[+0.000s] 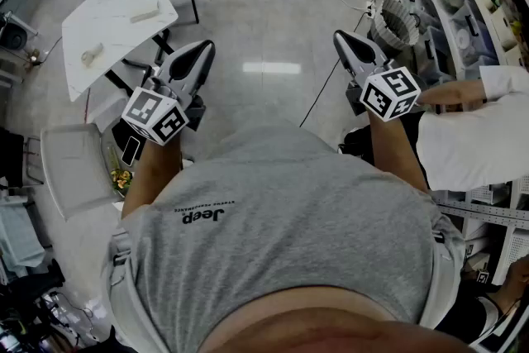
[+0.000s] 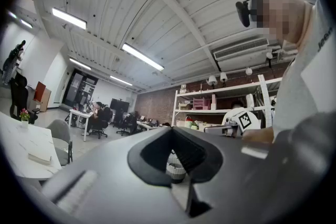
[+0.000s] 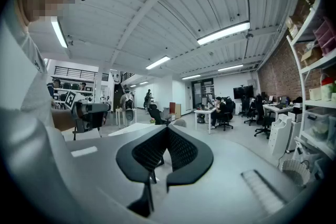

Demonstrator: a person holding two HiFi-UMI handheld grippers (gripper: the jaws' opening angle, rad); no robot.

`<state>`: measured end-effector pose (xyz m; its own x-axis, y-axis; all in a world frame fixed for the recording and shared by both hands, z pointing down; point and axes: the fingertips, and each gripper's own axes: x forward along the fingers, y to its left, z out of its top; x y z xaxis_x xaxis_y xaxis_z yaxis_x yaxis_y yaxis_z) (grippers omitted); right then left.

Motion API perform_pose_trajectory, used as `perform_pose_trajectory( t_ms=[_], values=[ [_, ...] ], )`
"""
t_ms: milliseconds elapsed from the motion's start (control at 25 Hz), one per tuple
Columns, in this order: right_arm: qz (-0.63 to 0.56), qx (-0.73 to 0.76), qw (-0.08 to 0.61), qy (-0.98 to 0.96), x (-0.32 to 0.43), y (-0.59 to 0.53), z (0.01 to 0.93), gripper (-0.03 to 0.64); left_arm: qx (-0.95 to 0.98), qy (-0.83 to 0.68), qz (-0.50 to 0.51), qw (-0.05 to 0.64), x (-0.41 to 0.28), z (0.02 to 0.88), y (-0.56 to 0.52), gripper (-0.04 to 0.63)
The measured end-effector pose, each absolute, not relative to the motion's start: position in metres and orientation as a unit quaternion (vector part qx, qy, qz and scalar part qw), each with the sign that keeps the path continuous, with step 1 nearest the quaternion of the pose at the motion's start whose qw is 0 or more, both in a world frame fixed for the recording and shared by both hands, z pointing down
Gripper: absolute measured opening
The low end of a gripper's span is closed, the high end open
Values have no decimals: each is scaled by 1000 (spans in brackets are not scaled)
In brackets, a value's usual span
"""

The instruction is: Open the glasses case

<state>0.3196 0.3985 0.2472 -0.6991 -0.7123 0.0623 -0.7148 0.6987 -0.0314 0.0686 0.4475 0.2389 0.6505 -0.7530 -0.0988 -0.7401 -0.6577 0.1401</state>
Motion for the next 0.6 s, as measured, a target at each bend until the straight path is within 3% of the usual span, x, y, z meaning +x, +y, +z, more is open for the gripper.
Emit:
perform_pose_trajectory(
  t_ms=[600],
  values=[
    [55, 375, -2, -925, 333, 387, 248, 3, 911, -402, -84, 42, 83, 236, 440, 52]
  ],
)
